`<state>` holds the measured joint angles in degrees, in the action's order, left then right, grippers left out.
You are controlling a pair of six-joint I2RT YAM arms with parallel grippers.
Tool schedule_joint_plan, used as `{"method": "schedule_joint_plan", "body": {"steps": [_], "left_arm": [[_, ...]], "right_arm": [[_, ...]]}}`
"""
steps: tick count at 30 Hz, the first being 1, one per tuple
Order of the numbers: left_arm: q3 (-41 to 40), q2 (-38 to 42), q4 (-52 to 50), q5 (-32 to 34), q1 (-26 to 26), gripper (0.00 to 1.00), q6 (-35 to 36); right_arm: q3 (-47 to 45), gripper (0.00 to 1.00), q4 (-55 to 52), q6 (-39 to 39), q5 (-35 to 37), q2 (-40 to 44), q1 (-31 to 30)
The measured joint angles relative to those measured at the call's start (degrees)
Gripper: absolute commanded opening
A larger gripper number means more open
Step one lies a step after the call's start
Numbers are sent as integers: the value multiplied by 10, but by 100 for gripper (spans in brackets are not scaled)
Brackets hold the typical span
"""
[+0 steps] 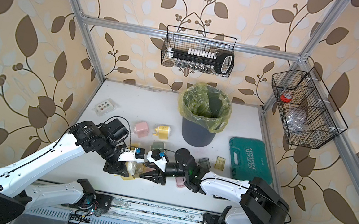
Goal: Take out the pencil sharpener tray and clean the shavings
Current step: Open the container of the pencil sharpener.
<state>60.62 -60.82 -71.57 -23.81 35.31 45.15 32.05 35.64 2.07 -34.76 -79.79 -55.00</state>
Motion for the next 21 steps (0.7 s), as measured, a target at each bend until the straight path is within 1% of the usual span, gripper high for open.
{"method": "schedule_joint_plan", "body": {"steps": [7,15,18,21], "left_arm": [[0,0,-2,3,3,0,-2],[0,3,-3,6,4,0,-5],[0,8,-6,18,4,0,-5],[-1,9,-13,35,4,0,-5]], "right_arm": [[-13,0,-19,0,-3,28,27],[-36,0,-34,0,-1,78,27],[-47,0,-56,-1,17,111,27],[-48,0,-91,-8,57,153,27]]}}
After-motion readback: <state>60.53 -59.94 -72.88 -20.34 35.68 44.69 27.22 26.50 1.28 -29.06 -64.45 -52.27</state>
